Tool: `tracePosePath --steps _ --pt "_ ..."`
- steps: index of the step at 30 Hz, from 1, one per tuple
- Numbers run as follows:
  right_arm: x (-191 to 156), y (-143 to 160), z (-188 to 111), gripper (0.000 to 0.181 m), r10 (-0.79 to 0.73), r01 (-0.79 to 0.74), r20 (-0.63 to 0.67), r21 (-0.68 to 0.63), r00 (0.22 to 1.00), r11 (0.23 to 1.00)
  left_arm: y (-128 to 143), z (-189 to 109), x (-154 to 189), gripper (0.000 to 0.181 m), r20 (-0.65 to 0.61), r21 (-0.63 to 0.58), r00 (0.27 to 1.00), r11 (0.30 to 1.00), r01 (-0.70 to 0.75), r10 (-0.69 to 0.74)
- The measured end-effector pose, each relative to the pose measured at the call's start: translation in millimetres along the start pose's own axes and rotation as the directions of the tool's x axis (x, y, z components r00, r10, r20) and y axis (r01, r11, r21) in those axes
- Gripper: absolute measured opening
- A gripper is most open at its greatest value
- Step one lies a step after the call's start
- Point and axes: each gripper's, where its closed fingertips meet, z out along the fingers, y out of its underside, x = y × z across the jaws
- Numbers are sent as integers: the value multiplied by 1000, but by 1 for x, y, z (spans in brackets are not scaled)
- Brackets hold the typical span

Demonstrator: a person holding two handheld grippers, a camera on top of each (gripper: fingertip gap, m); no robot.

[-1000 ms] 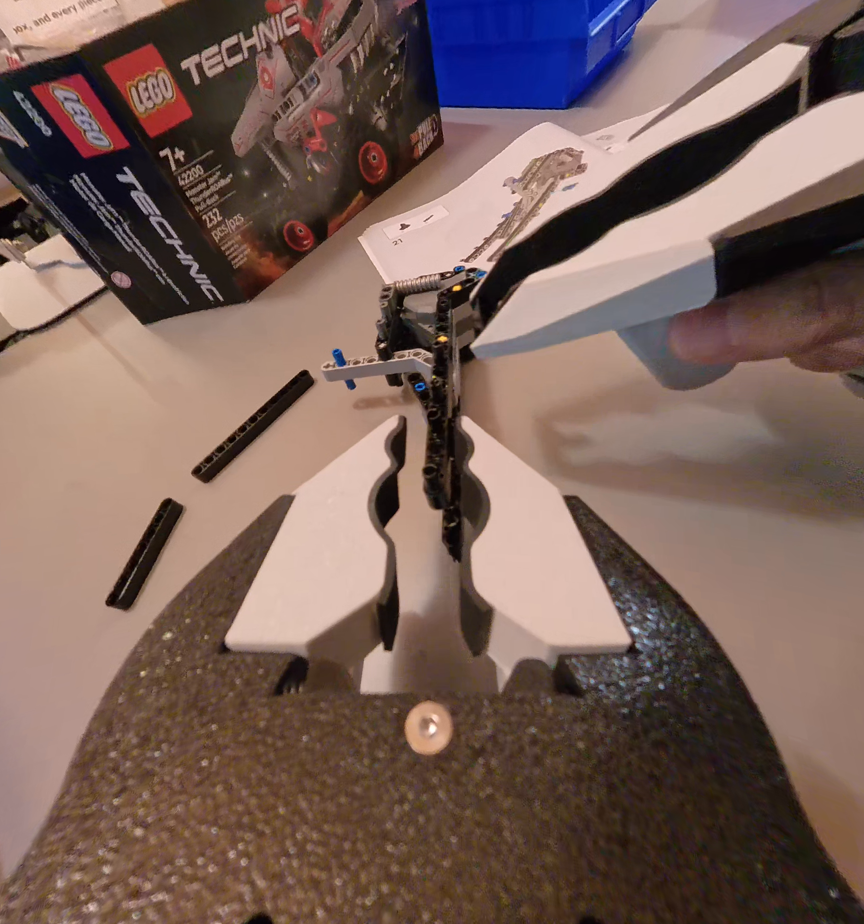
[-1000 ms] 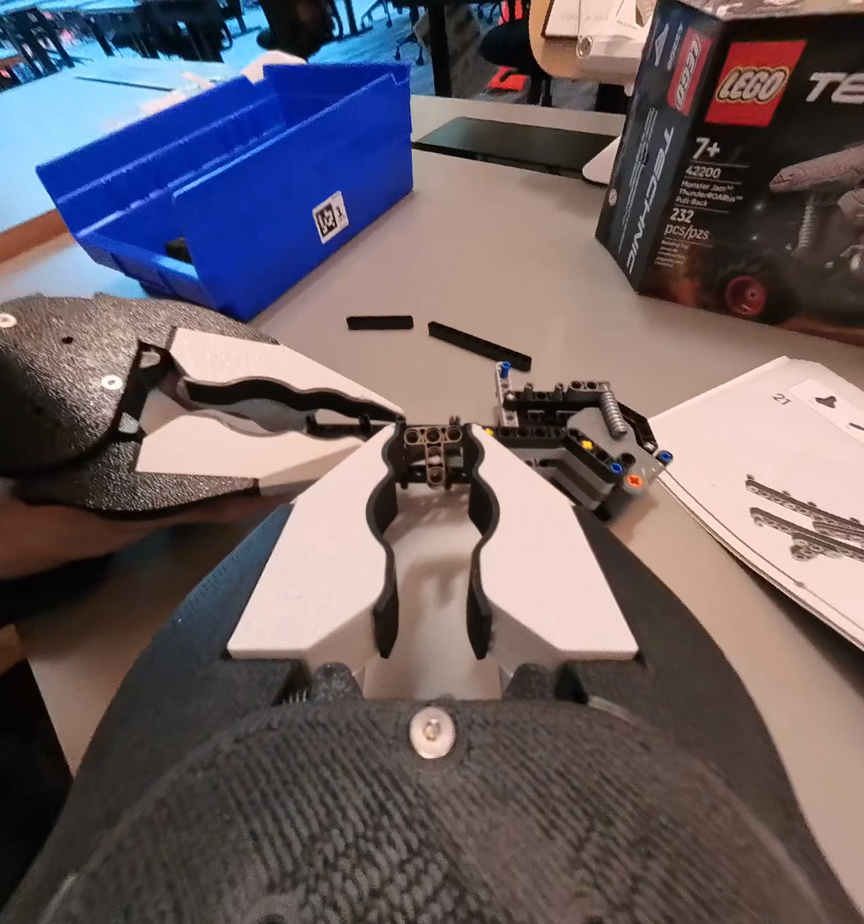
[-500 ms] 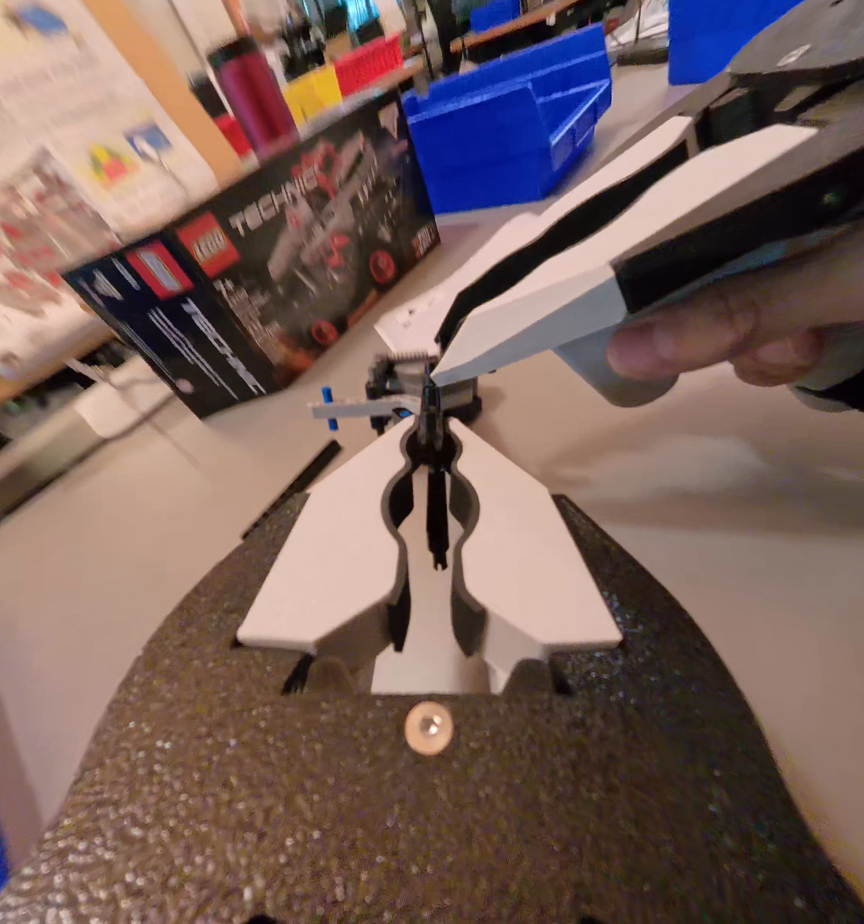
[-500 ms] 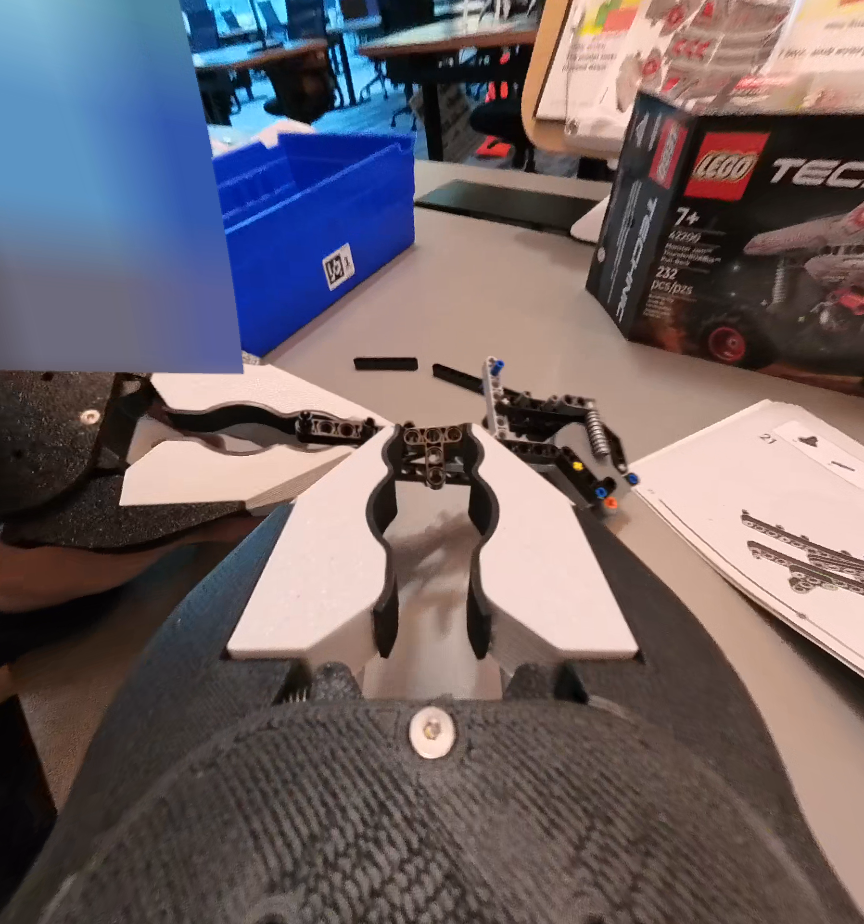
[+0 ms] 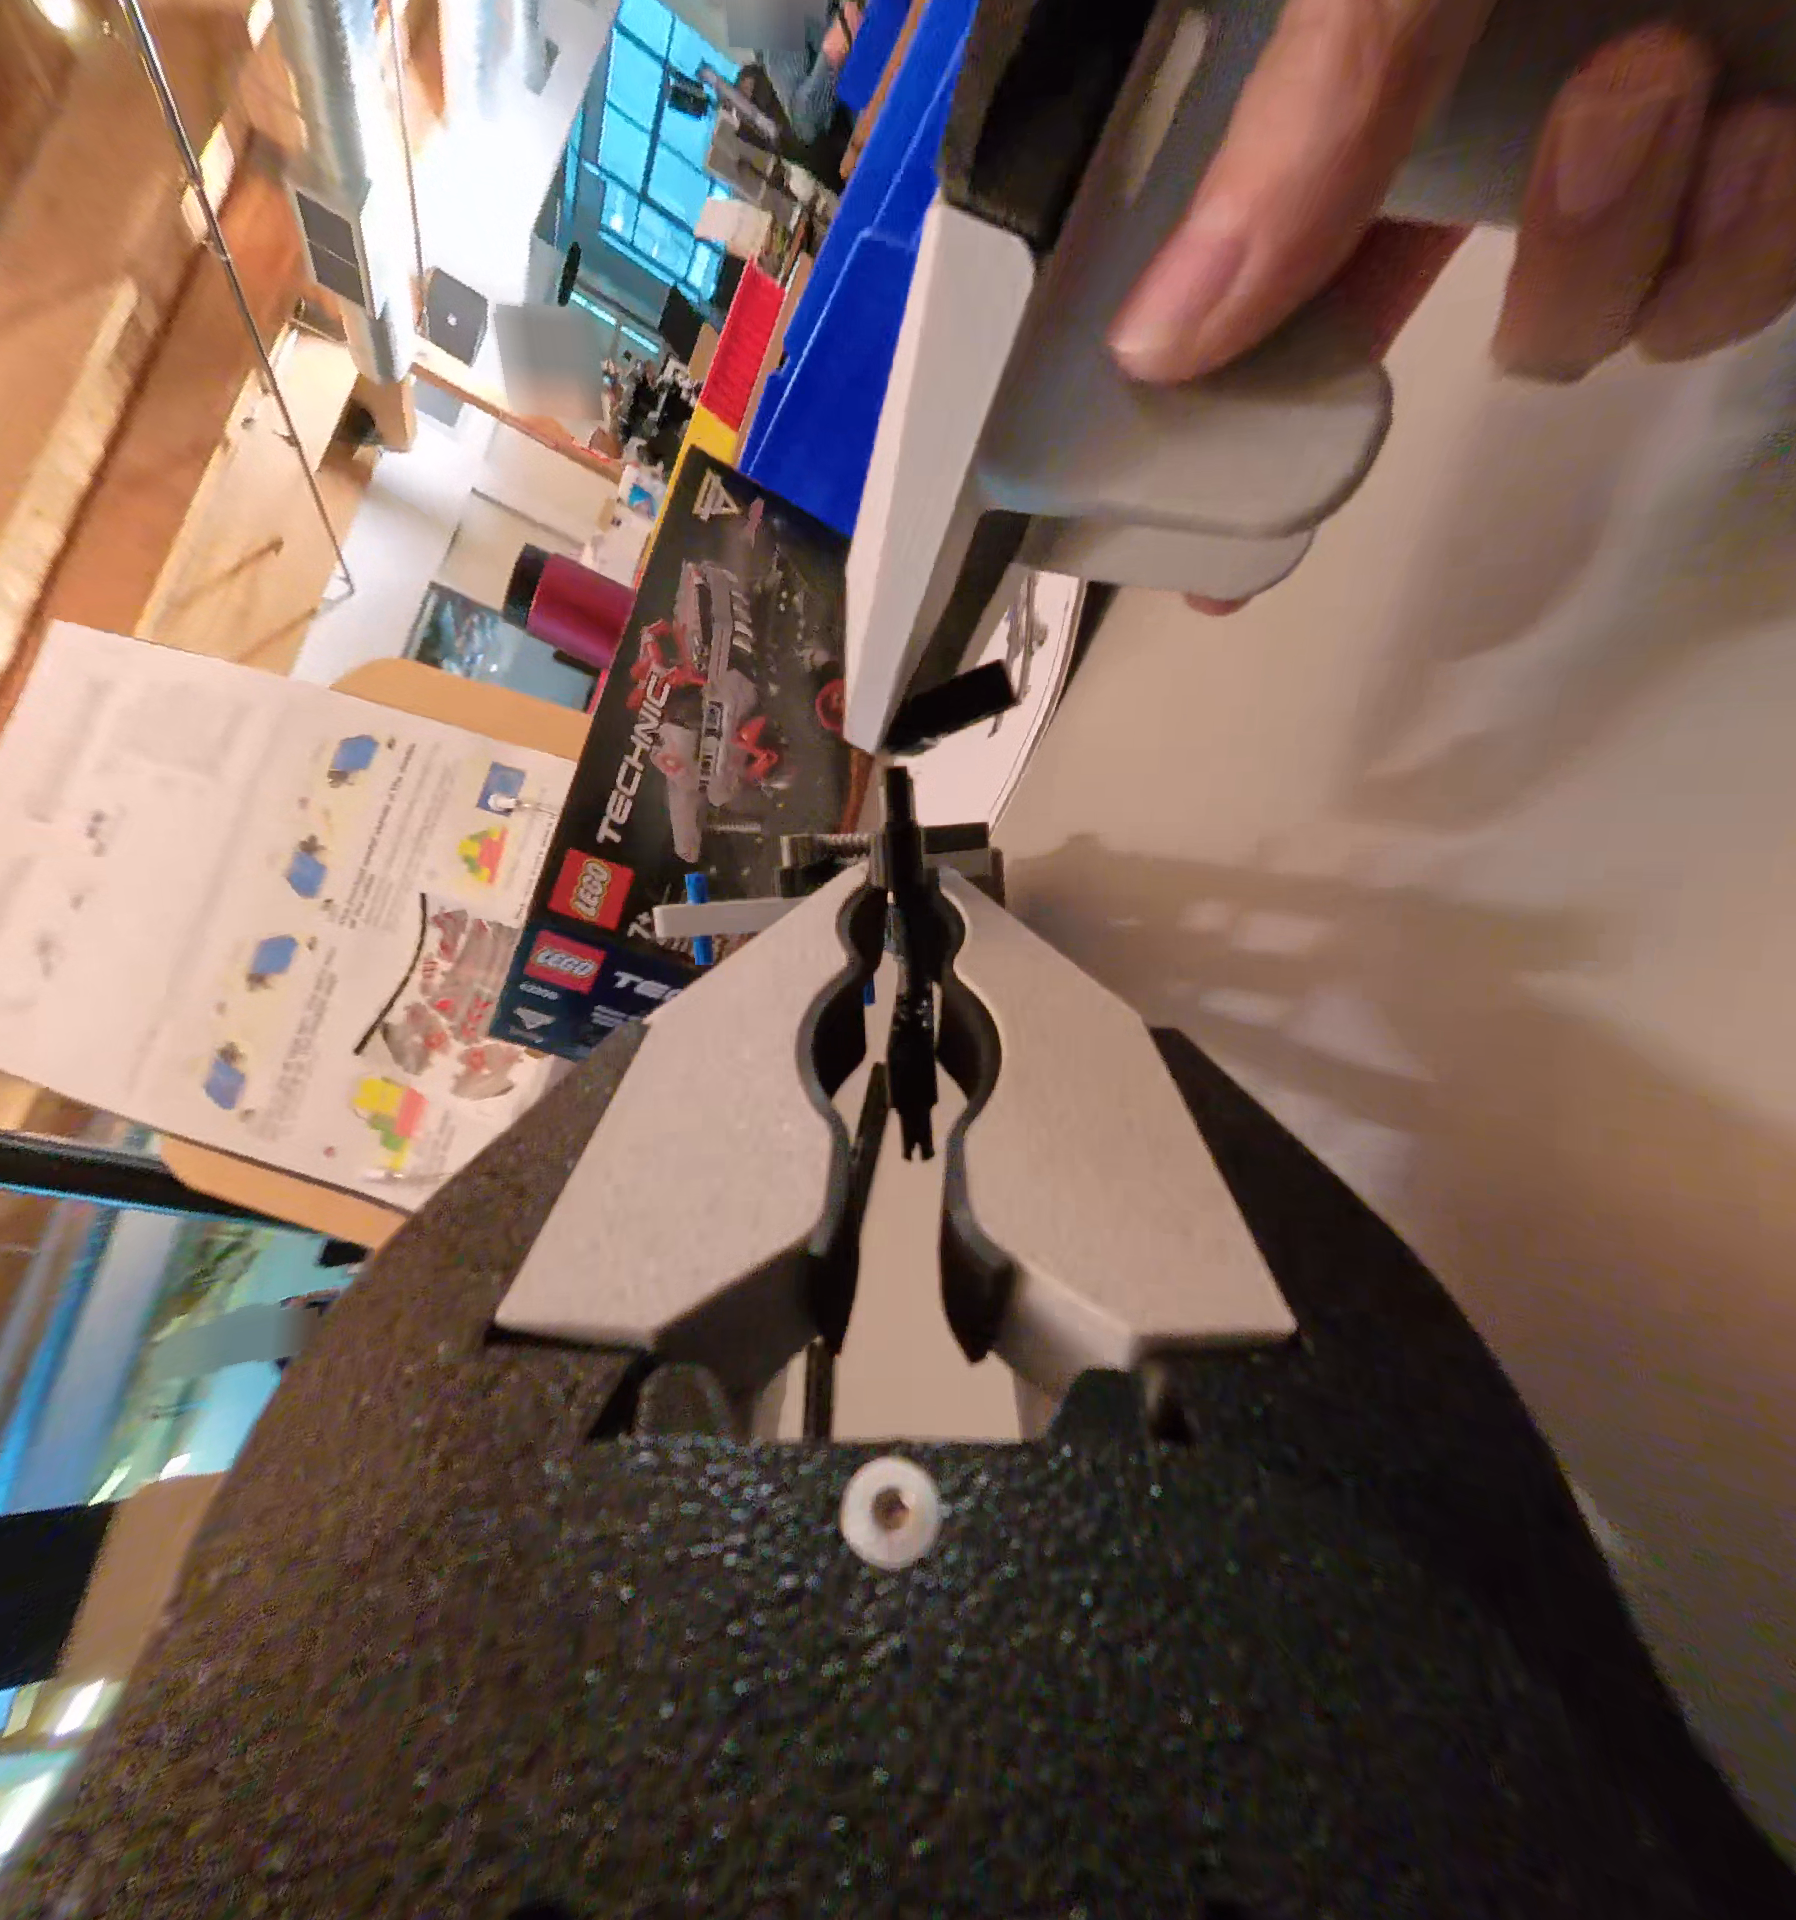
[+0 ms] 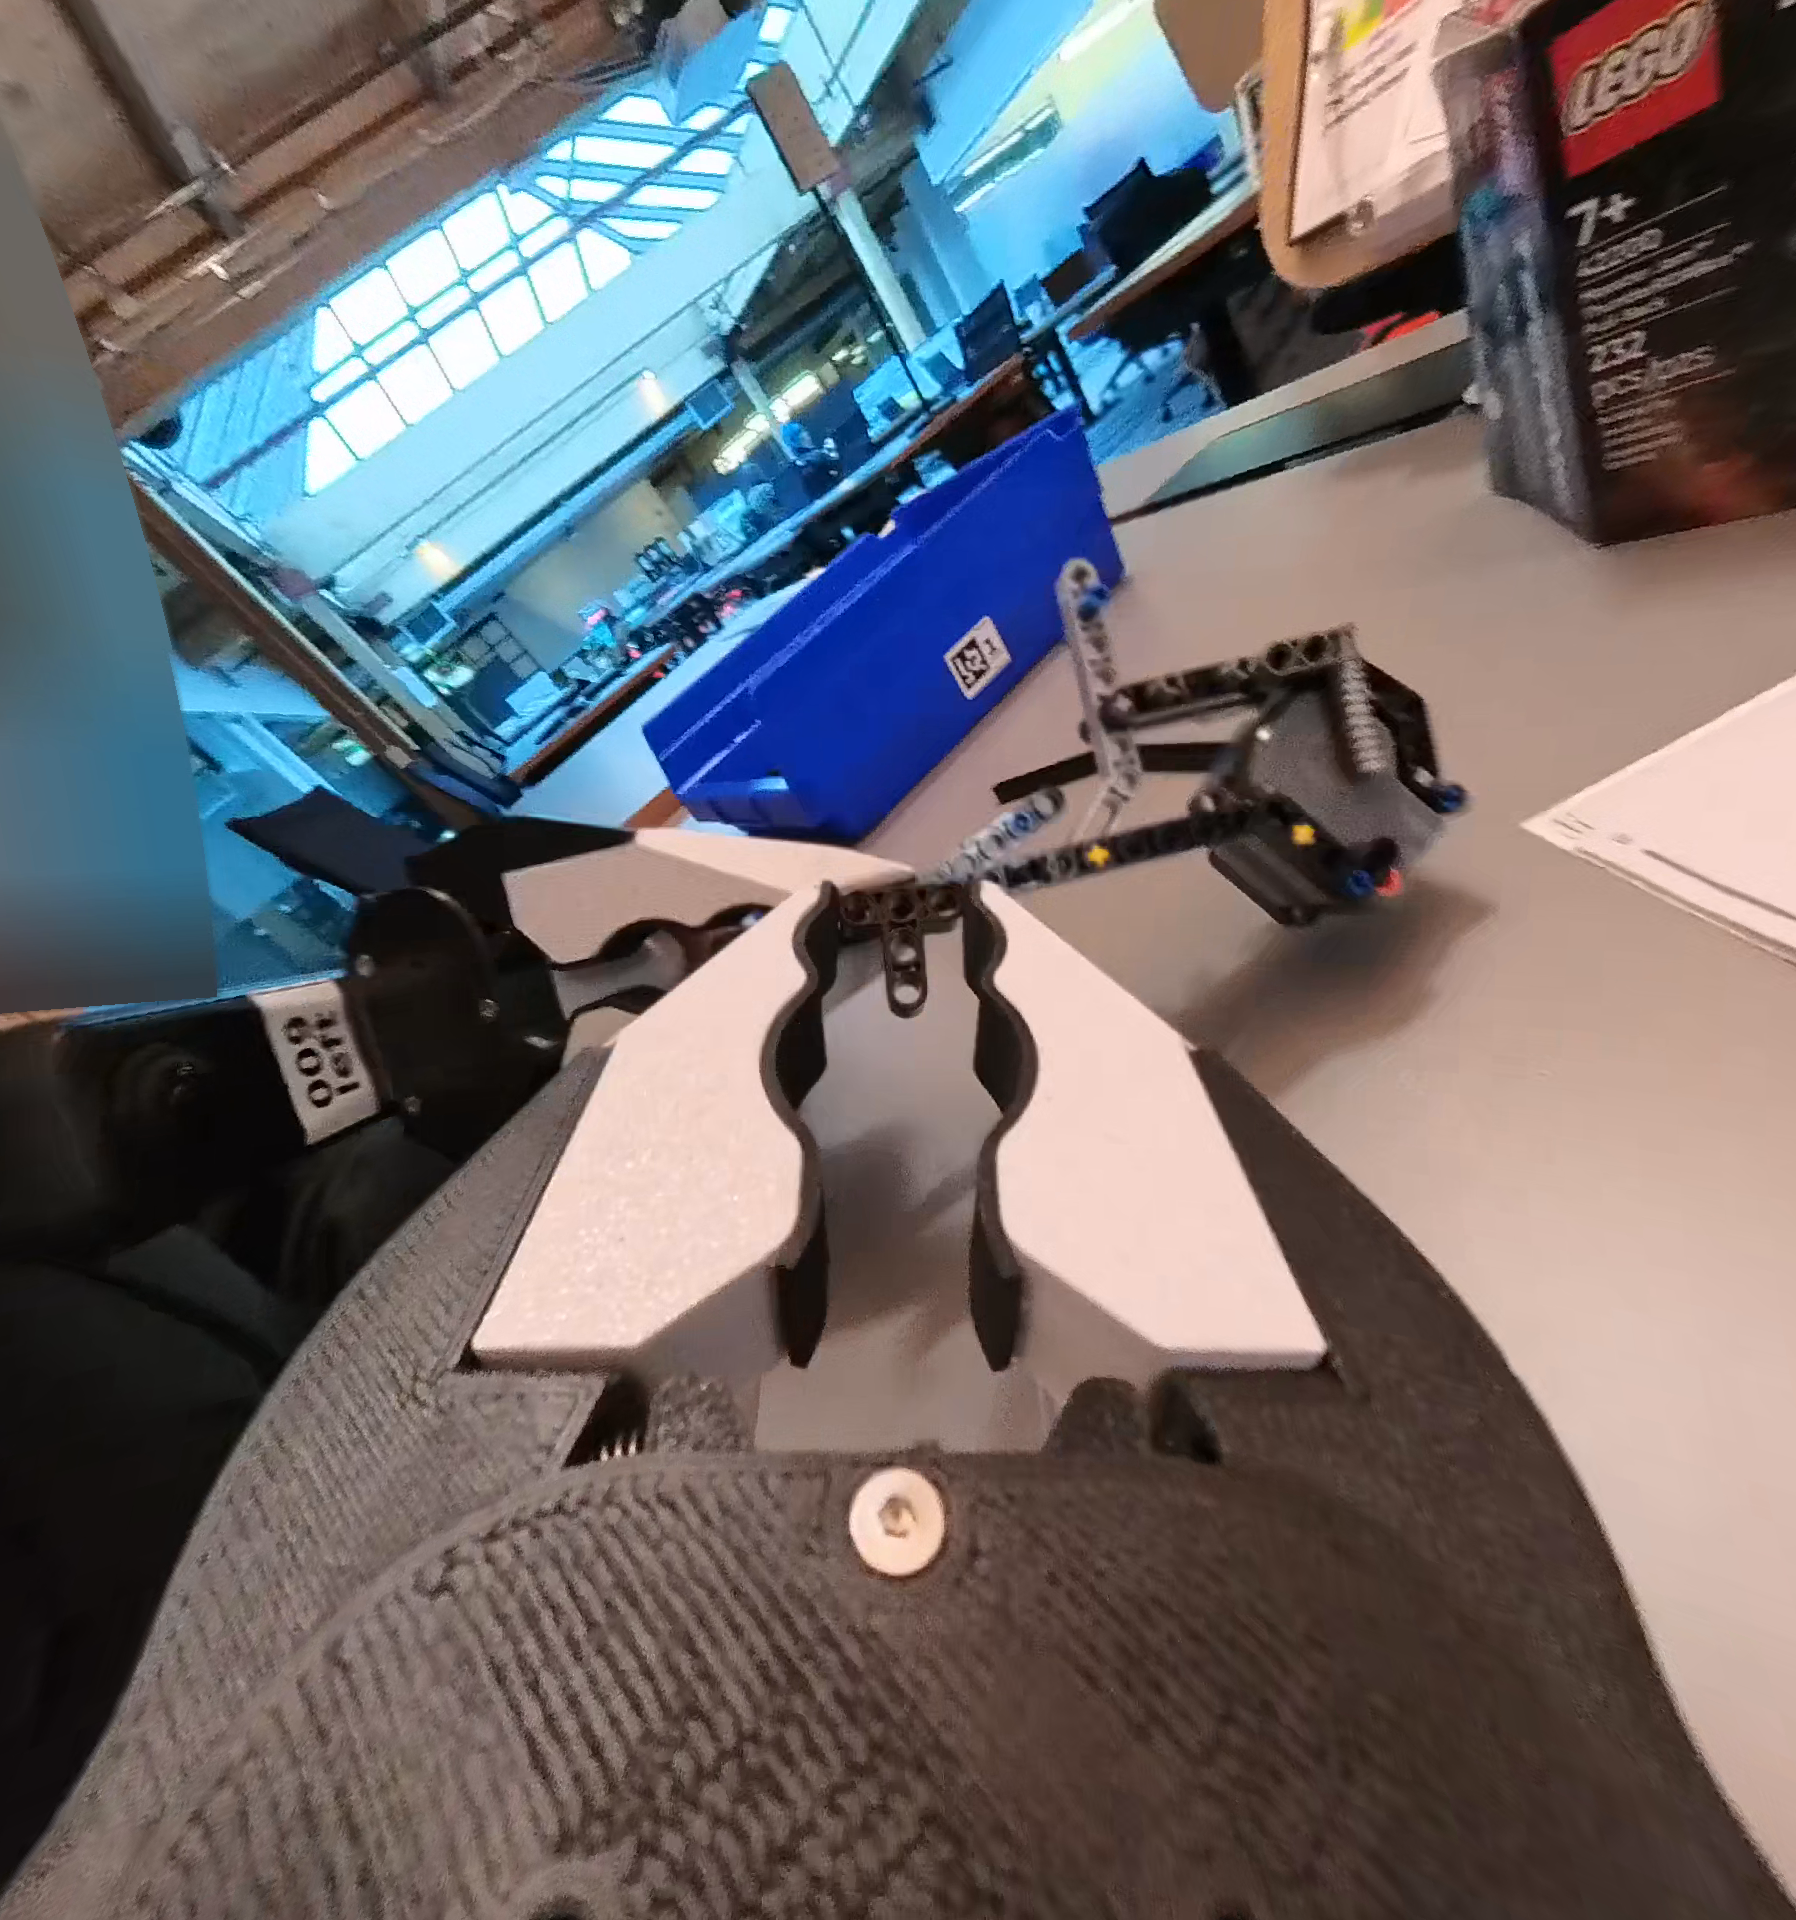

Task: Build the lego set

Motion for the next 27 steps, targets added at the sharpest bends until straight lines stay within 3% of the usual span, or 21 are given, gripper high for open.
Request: tracePosePath --steps 3,10,20,27 --pt "-1 2 -5 22 -15 14 20 38 1000 999 -5 2 2 4 12 -15 999 999 -52 53" --pt "-13 -9 -15 21 55 -79 200 113 978 990 -18 3 3 4 7 -7 998 998 -70 70" --pt "-12 -15 -10 21 81 -117 218 158 973 980 -21 -5 -16 4 43 -38 998 999 36 -34" --pt "-19 -21 -2 21 110 -169 255 222 961 960 -8 -8 -21 4 35 -92 997 994 66 -63"
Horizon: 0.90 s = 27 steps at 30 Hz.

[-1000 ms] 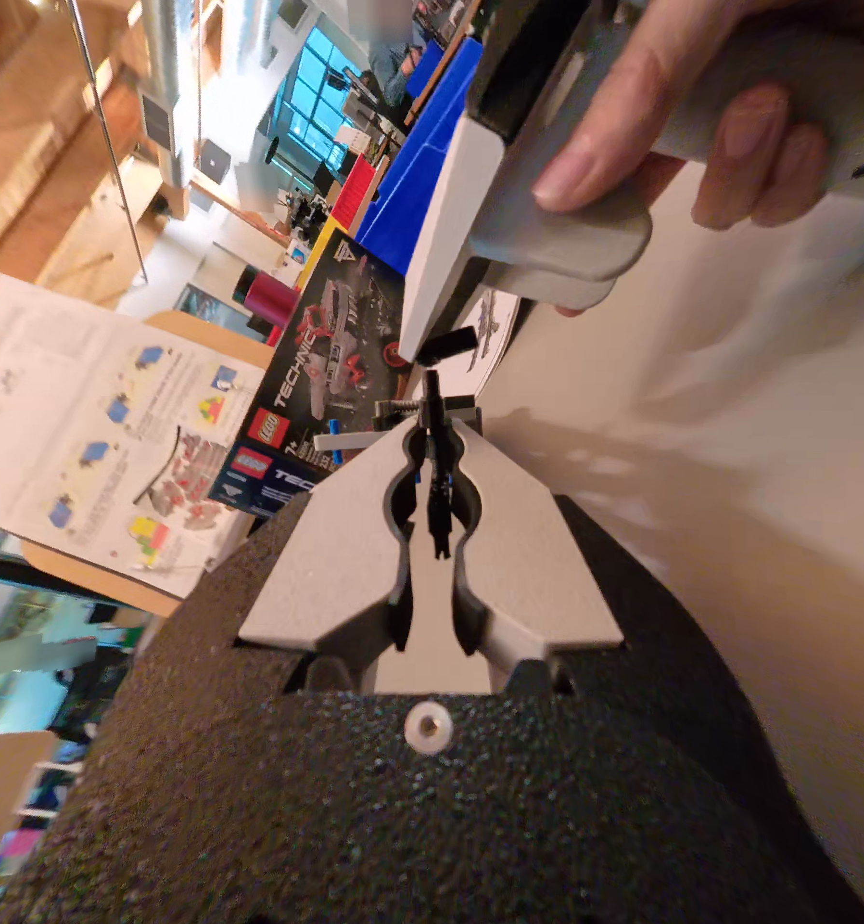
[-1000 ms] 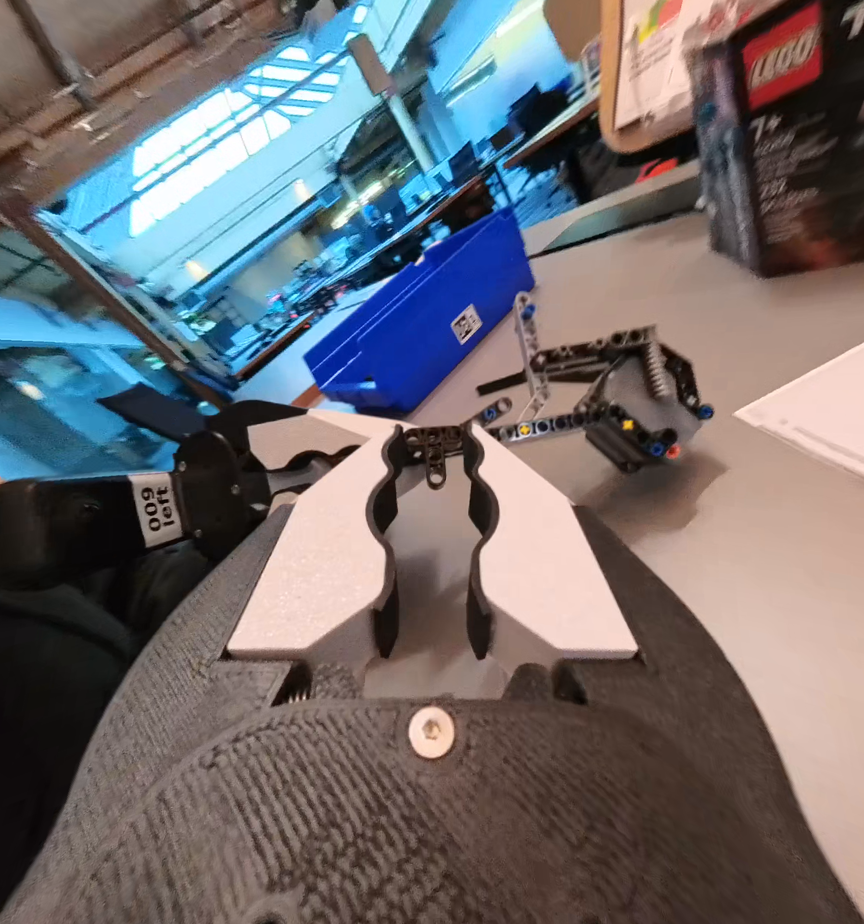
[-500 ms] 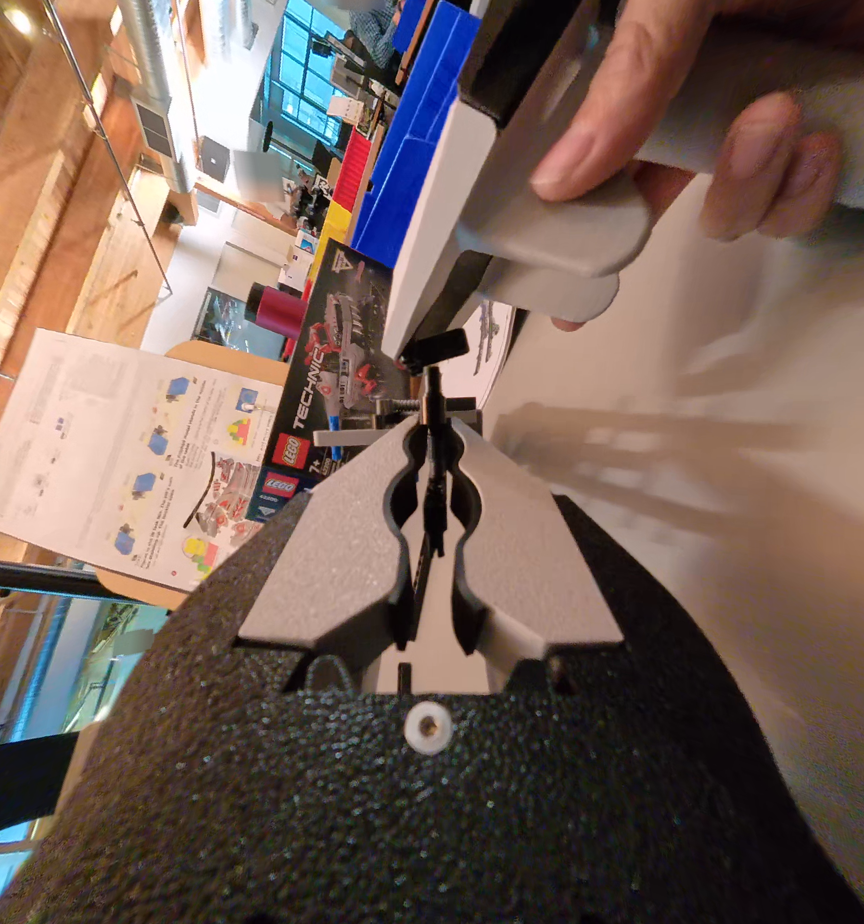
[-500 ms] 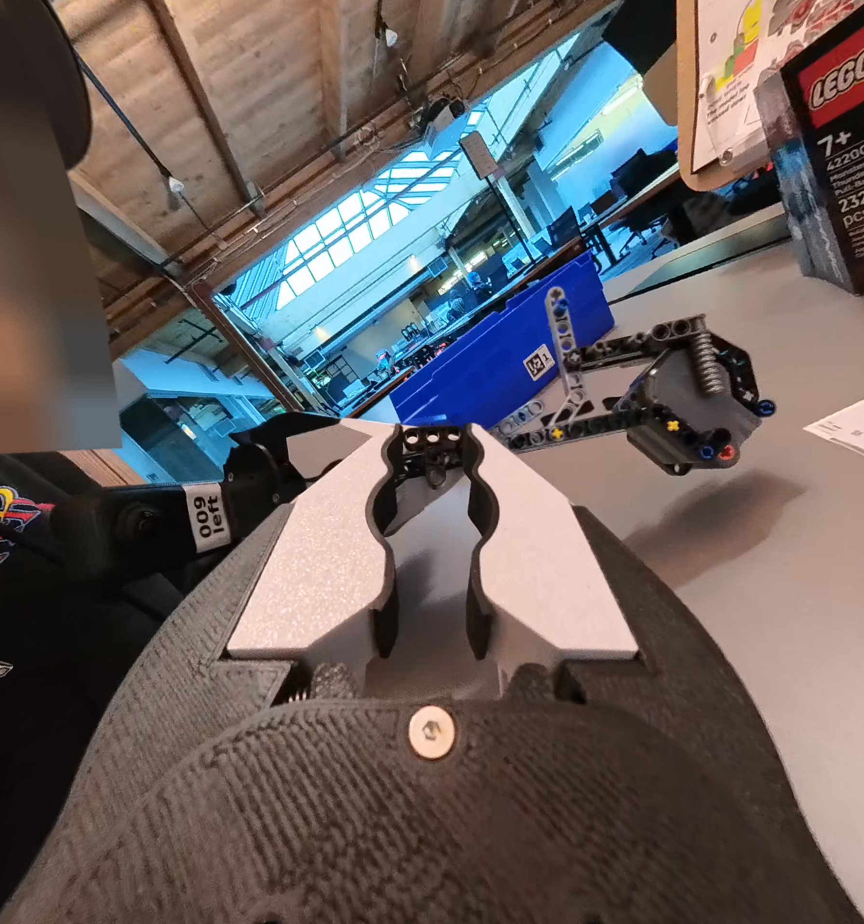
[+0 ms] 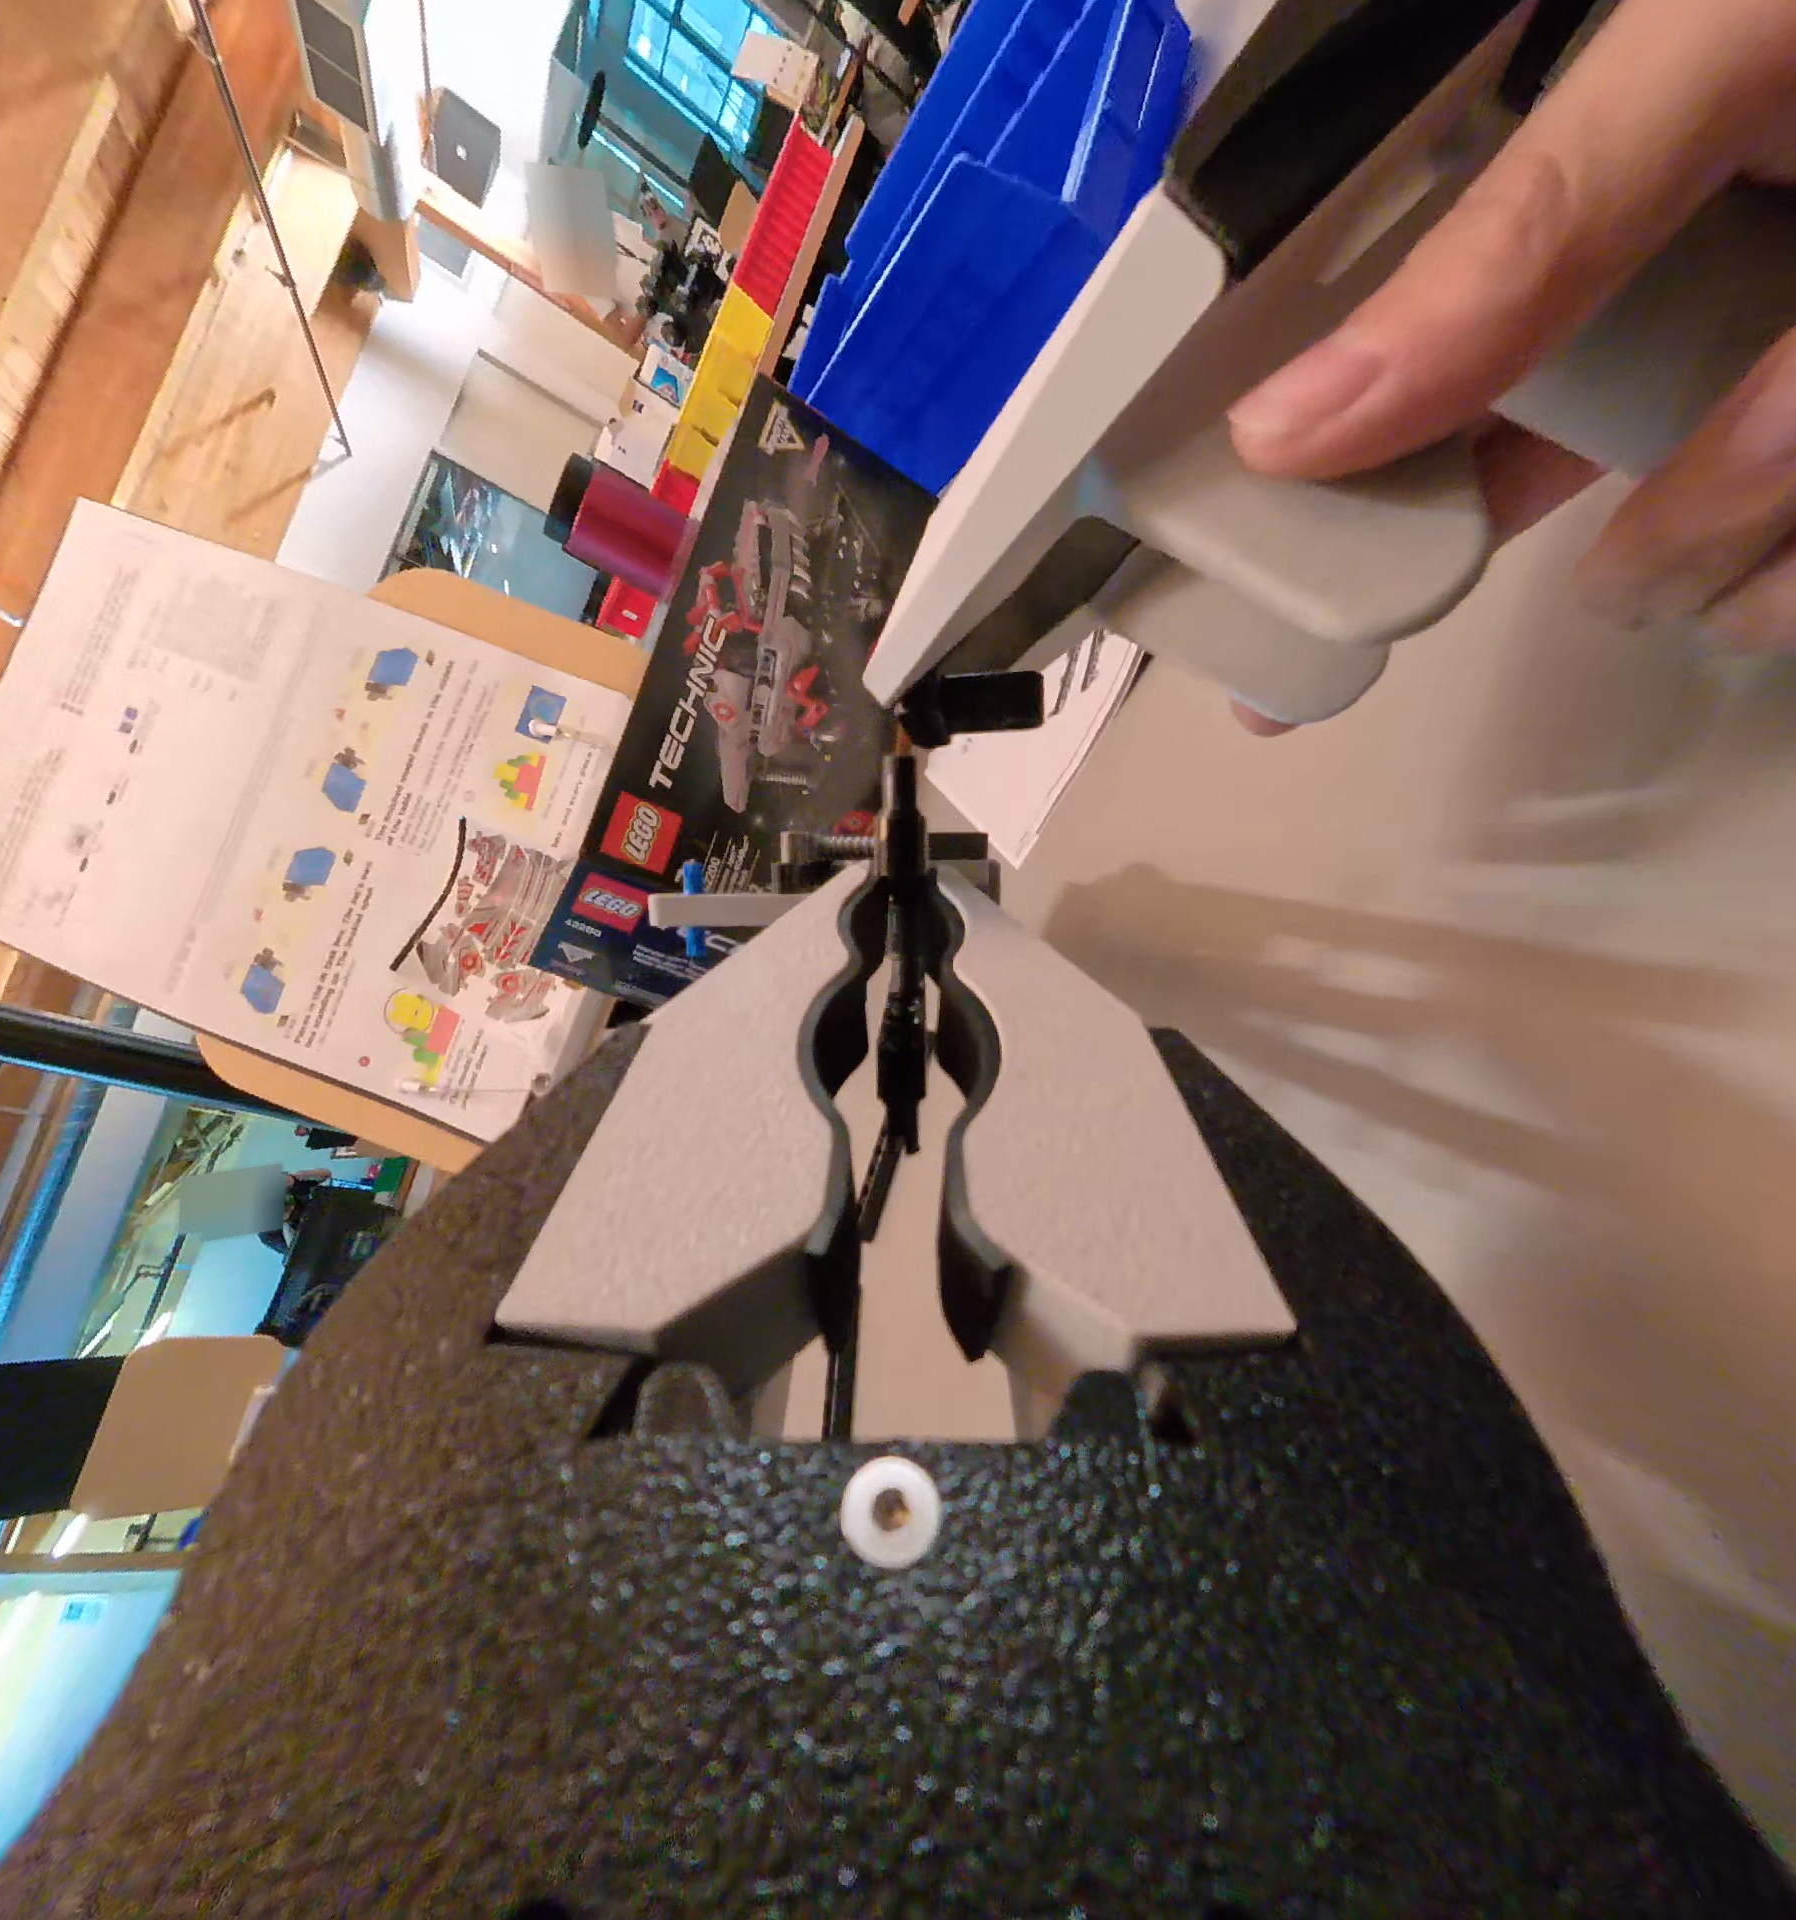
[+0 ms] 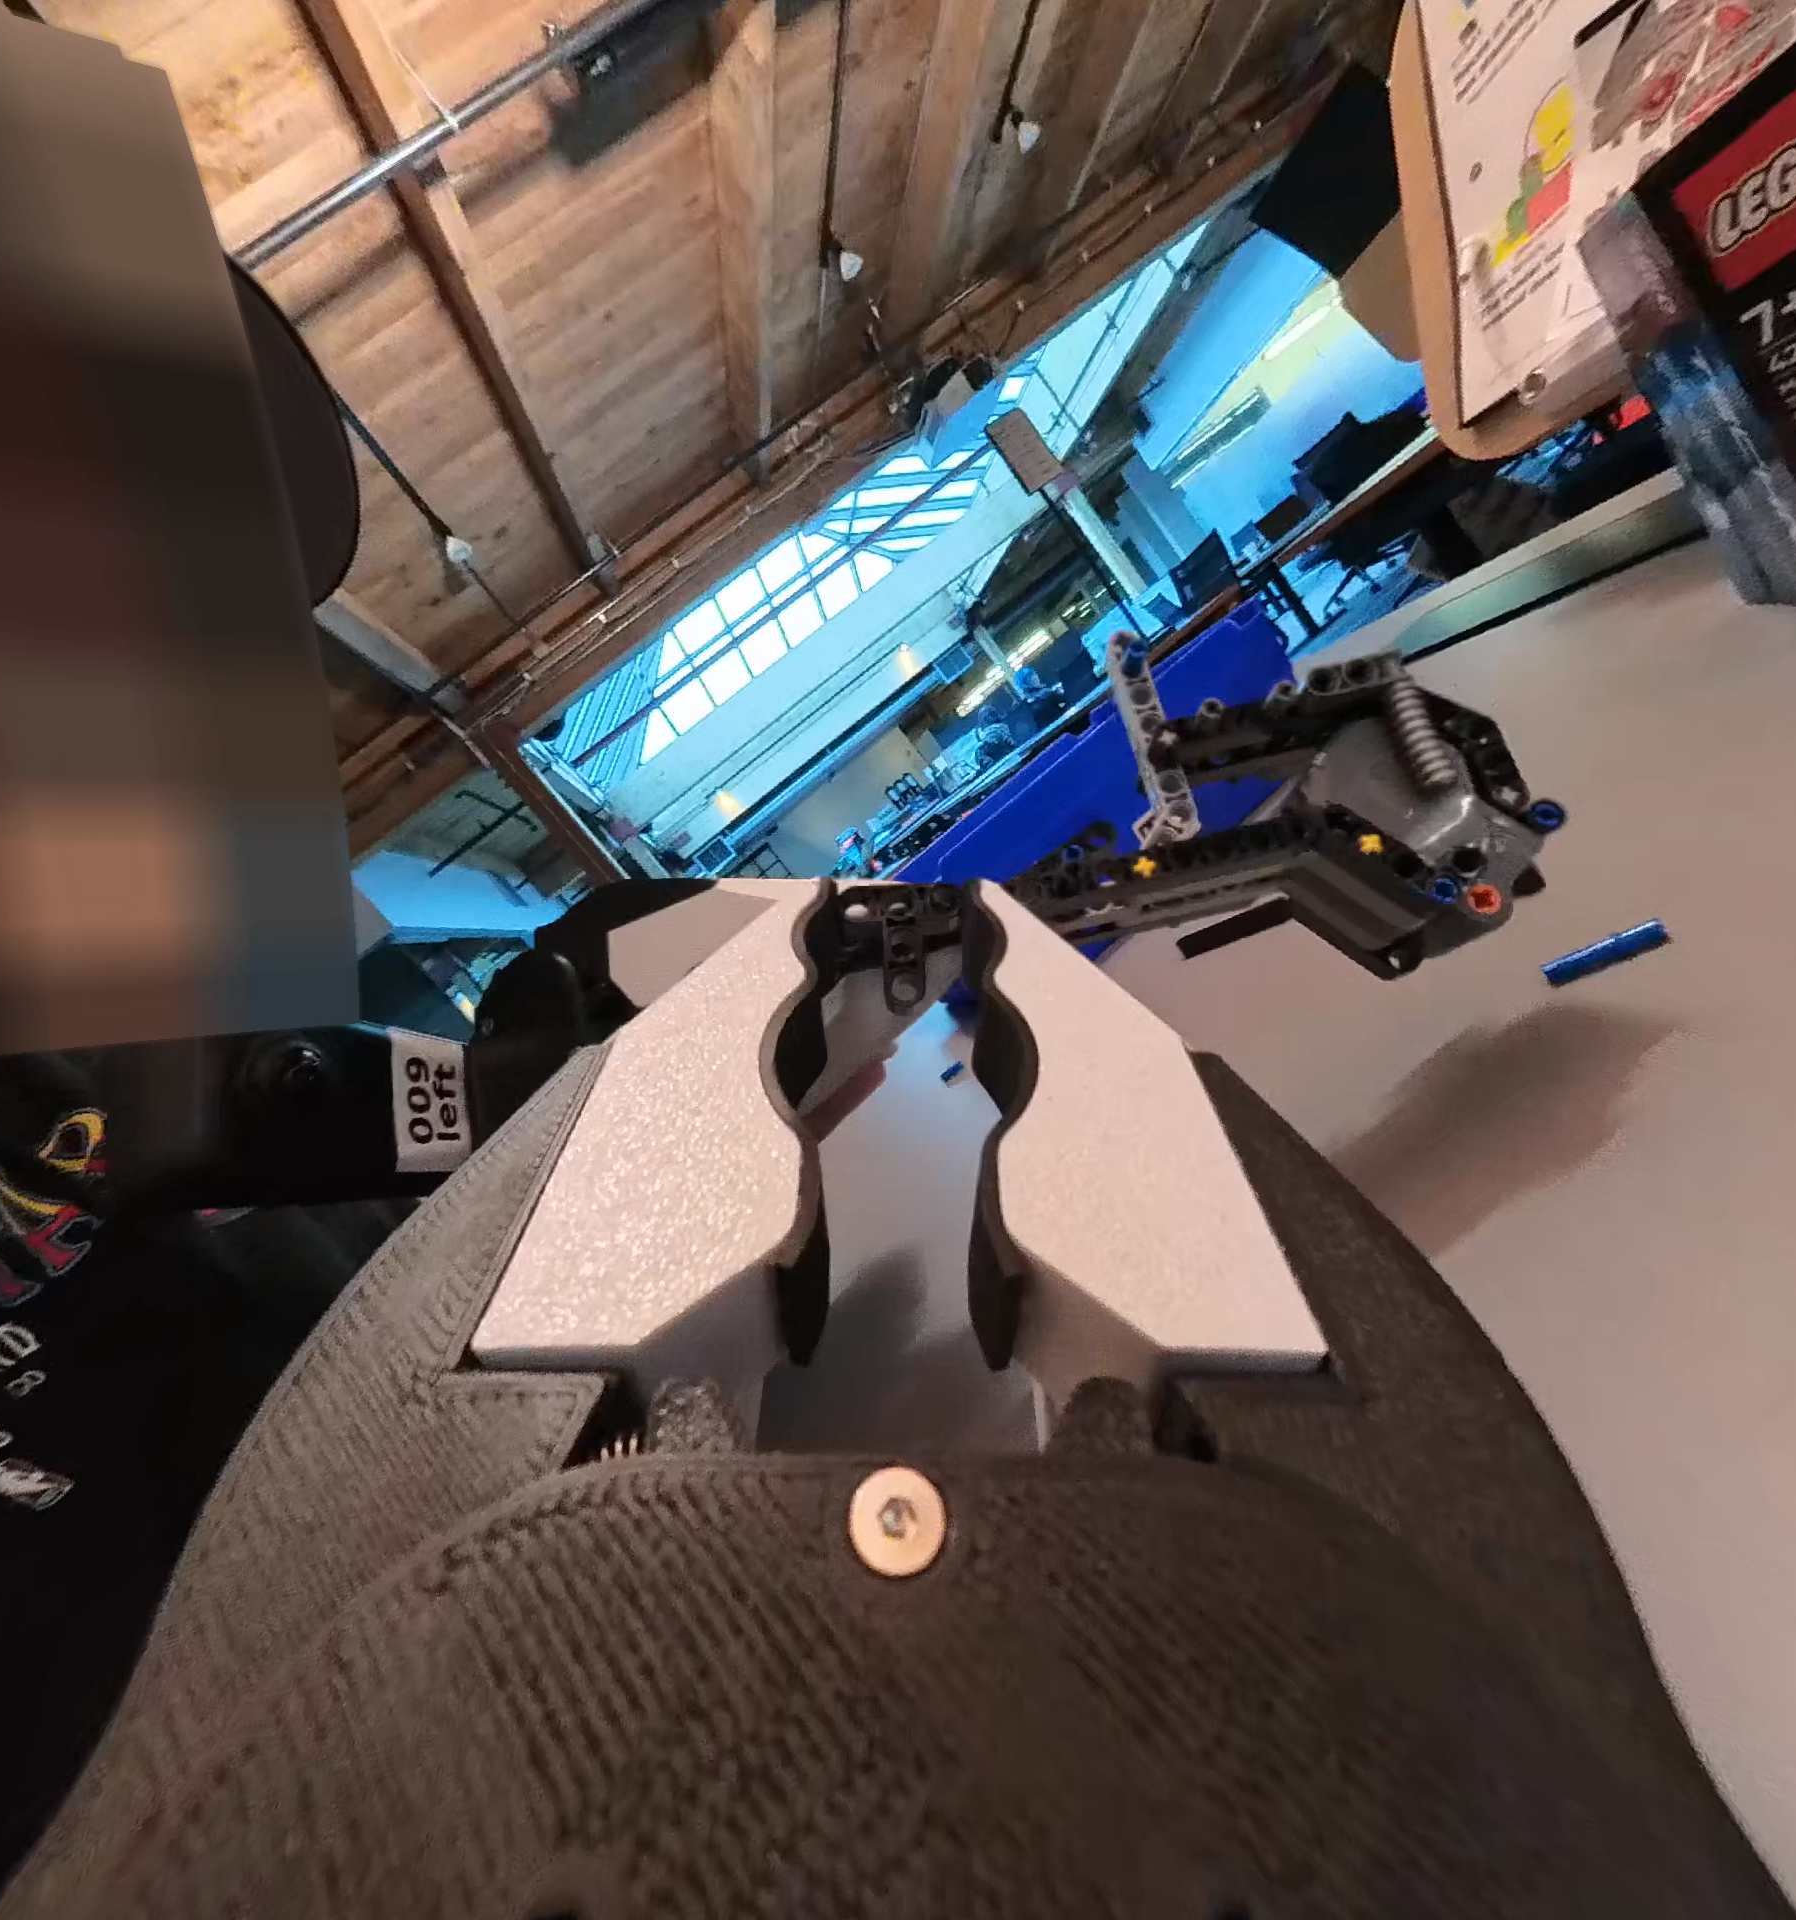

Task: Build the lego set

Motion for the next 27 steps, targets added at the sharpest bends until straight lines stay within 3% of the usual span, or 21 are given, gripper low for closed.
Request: tracePosePath --steps 12,19,27 --pt "2 3 11 21 24 -24 -15 42 1000 999 2 -3 -1 4 -17 -23 1000 1000 -5 5" --pt "3 8 15 22 -1 2 -46 10 999 1000 7 -5 -1 3 -19 -83 995 991 -103 102" --pt "6 12 17 22 0 -1 -72 -14 997 1000 10 -5 5 4 -97 -115 992 991 66 -77"
